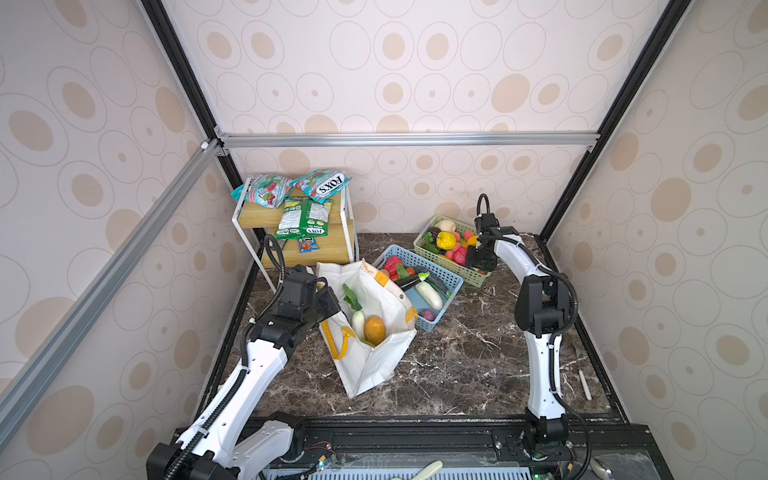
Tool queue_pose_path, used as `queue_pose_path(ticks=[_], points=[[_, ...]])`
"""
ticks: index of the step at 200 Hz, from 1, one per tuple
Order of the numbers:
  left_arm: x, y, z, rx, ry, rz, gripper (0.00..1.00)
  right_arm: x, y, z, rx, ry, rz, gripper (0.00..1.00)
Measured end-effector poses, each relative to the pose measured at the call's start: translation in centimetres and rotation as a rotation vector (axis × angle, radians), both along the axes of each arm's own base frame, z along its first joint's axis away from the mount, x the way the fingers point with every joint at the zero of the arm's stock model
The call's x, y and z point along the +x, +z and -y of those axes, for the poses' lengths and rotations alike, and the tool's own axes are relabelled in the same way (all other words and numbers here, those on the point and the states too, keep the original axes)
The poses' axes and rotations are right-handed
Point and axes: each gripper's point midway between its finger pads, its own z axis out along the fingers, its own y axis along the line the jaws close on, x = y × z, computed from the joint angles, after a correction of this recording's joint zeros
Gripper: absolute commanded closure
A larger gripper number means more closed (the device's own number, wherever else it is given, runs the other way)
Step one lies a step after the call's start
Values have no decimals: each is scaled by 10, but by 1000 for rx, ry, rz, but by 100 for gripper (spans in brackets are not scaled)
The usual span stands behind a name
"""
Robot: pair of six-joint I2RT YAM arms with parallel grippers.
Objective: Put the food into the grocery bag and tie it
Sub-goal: 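Lower the right gripper onto the red peach and close it, then lift the red peach and carry it over the tote bag opening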
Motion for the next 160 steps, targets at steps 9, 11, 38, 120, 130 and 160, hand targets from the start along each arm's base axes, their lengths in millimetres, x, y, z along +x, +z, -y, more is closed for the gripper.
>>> queue_pose_path(ticks=[9, 11, 38, 120, 130, 160], points=[[0, 0, 0, 0, 0, 0, 100, 0, 2, 0, 2, 1, 4, 56], [0, 0, 0, 0, 0, 0, 100, 0, 3, 0, 3, 2, 4, 56], [0, 0, 0, 0, 0, 0, 100, 0, 11, -2, 10, 7, 20, 57], [1, -2, 0, 2, 0, -5, 100, -1, 63, -9, 56, 31, 110, 56], [1, -2, 0, 2, 0, -6, 100, -2, 72, -11, 71, 37, 125, 56], [2, -2, 1, 3, -1, -6, 100, -9, 96, -21, 118, 66, 159, 56]])
